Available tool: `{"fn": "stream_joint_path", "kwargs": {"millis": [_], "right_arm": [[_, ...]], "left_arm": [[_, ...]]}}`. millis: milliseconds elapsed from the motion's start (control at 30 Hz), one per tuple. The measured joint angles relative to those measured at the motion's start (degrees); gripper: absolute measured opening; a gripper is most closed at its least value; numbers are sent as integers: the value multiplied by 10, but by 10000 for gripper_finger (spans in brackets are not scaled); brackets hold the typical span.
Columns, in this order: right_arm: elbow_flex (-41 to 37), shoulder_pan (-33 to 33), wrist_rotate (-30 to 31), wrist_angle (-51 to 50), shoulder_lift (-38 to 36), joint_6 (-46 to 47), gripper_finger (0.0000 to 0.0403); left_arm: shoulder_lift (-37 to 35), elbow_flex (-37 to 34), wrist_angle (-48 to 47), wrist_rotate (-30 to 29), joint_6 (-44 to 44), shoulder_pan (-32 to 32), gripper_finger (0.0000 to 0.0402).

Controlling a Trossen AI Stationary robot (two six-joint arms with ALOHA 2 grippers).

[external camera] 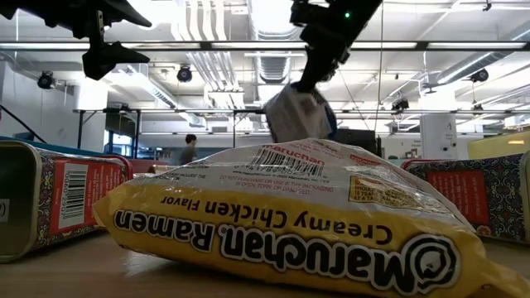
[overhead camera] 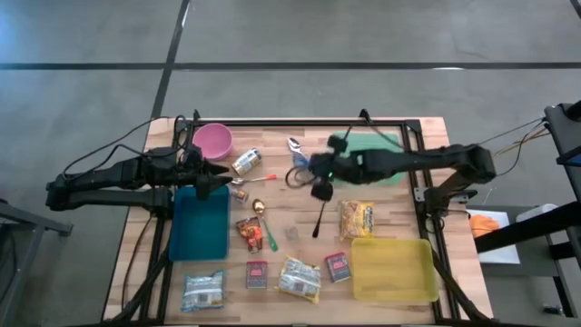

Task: Pick & Place Food Item
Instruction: Put the blue noodle pack into the green bin

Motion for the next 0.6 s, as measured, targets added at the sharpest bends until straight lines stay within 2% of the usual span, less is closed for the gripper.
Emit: {"fn": "stream_joint_path", "kwargs": {"millis": [100, 300, 600], "right_arm": [[0, -27, 25, -22, -33, 8, 8], [0, -86, 28, -66, -90, 11, 8], [-13, -156, 26, -175, -120, 8, 8]], "left_arm": [[0, 0, 0, 0, 0, 0, 299], [0, 0, 0, -4, 0, 0, 299], [0, 0, 0, -4, 0, 0, 299]]}}
